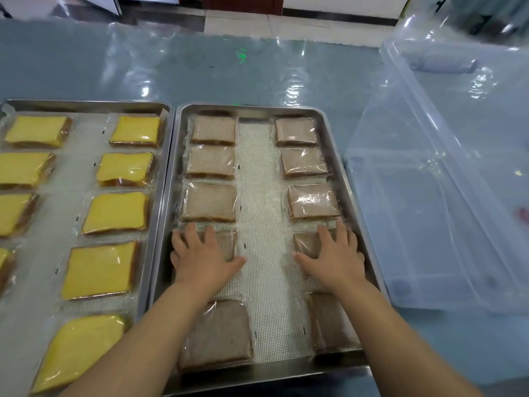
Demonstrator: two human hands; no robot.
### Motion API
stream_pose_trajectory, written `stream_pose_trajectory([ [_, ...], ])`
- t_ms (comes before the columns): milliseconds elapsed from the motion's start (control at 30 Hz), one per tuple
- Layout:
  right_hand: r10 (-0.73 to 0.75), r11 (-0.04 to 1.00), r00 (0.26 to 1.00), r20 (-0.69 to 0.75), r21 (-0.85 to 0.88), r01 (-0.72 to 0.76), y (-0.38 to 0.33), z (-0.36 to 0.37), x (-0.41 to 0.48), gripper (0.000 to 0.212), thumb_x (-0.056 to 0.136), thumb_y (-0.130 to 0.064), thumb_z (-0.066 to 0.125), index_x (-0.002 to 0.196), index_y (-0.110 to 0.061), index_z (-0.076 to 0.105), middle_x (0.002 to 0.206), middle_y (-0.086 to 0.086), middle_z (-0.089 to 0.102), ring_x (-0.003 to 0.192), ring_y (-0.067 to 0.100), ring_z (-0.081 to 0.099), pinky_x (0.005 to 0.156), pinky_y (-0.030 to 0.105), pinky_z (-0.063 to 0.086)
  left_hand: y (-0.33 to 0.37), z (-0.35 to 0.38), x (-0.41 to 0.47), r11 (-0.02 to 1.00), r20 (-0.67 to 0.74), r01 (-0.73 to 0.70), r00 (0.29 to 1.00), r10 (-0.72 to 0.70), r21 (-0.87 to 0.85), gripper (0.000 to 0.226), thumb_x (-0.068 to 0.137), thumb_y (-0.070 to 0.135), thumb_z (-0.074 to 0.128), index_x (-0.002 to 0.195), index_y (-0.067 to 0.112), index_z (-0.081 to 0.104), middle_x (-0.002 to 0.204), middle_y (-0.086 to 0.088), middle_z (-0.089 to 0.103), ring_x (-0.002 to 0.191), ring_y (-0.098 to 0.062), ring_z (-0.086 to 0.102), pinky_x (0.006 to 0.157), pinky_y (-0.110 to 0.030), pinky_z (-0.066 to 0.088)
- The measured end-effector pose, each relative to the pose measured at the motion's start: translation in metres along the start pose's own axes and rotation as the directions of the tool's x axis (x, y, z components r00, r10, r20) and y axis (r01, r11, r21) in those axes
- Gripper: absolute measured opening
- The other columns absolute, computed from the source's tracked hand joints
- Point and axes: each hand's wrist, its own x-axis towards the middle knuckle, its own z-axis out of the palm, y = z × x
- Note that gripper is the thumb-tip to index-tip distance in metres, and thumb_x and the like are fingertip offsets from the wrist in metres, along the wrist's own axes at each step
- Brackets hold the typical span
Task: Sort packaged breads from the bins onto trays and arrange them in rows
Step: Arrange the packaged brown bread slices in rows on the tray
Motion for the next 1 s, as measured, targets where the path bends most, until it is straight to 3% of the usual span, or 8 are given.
stream_pose_trajectory([
  [100,-0.011,1.000,1.000,-0.019,0.002,0.011,0.004,0.002,-0.008,0.098,0.076,-0.081,0.041,0.152,-0.032,0.005,0.159,0.001,-0.019,0.146,0.033,-0.011,0.114,0.056,0.012,-0.002,-0.001,-0.008,0.999,0.004,-0.029,1.000,0.029,0.017,0.105,0.075,0.079,0.042,0.150,0.021,-0.001,0.155,-0.011,-0.016,0.139,-0.040,-0.021,0.113,-0.056,0.001],
  [167,0.010,0.999,0.998,-0.068,0.036,-0.007,0.007,0.003,-0.018,0.097,0.077,-0.081,0.041,0.152,-0.031,0.005,0.159,0.003,-0.017,0.146,0.034,-0.008,0.114,0.055,0.009,-0.003,-0.002,-0.017,0.997,-0.010,-0.065,0.998,0.065,0.028,0.100,0.077,0.077,0.040,0.150,0.023,-0.002,0.155,-0.011,-0.017,0.139,-0.040,-0.023,0.113,-0.057,-0.002],
  [300,0.050,0.993,0.986,-0.162,0.110,-0.033,0.013,0.005,-0.043,0.085,0.080,-0.073,0.048,0.147,-0.030,0.020,0.159,0.006,0.002,0.144,0.033,0.005,0.113,0.054,0.015,-0.003,0.001,-0.043,0.989,-0.030,-0.145,0.989,0.145,0.015,0.086,0.081,0.071,0.043,0.148,0.028,0.010,0.154,-0.011,-0.007,0.139,-0.040,-0.006,0.111,-0.059,0.010],
  [500,0.079,0.996,0.991,-0.112,0.046,-0.074,0.025,0.025,-0.086,0.088,0.078,-0.076,0.045,0.146,-0.028,0.019,0.156,0.009,0.006,0.142,0.035,0.011,0.114,0.052,0.017,-0.003,0.014,-0.087,0.990,-0.030,-0.120,0.992,0.123,0.077,0.084,0.080,0.072,0.042,0.145,0.029,0.012,0.149,-0.006,-0.003,0.135,-0.036,0.007,0.109,-0.056,0.017],
  [600,0.085,0.996,0.995,-0.047,-0.027,-0.086,0.028,0.036,-0.096,0.094,0.075,-0.081,0.042,0.147,-0.027,0.015,0.157,0.012,0.003,0.143,0.037,0.007,0.113,0.053,0.014,-0.007,0.025,-0.102,0.991,0.039,-0.083,0.996,0.080,0.102,0.087,0.079,0.075,0.039,0.146,0.028,0.009,0.149,-0.006,-0.003,0.136,-0.037,0.007,0.108,-0.058,0.019],
  [767,0.040,0.998,0.999,-0.008,-0.054,-0.040,0.030,0.042,-0.101,0.088,0.074,-0.082,0.041,0.144,-0.033,0.021,0.157,0.011,0.001,0.142,0.038,0.001,0.108,0.059,0.017,-0.003,0.036,-0.112,0.993,0.111,-0.030,0.994,0.017,0.116,0.098,0.075,0.080,0.039,0.147,0.023,0.006,0.152,-0.006,0.003,0.140,-0.038,-0.005,0.108,-0.059,0.018],
  [1000,-0.012,1.000,0.996,-0.094,-0.005,0.012,0.033,0.042,-0.101,0.066,0.079,-0.068,0.047,0.133,-0.029,0.040,0.151,0.007,0.019,0.133,0.036,0.016,0.103,0.056,0.025,-0.005,0.047,-0.117,0.994,-0.017,-0.033,0.999,0.035,0.104,0.091,0.075,0.066,0.050,0.147,0.024,0.013,0.150,-0.007,-0.001,0.139,-0.037,-0.005,0.108,-0.056,0.019],
])
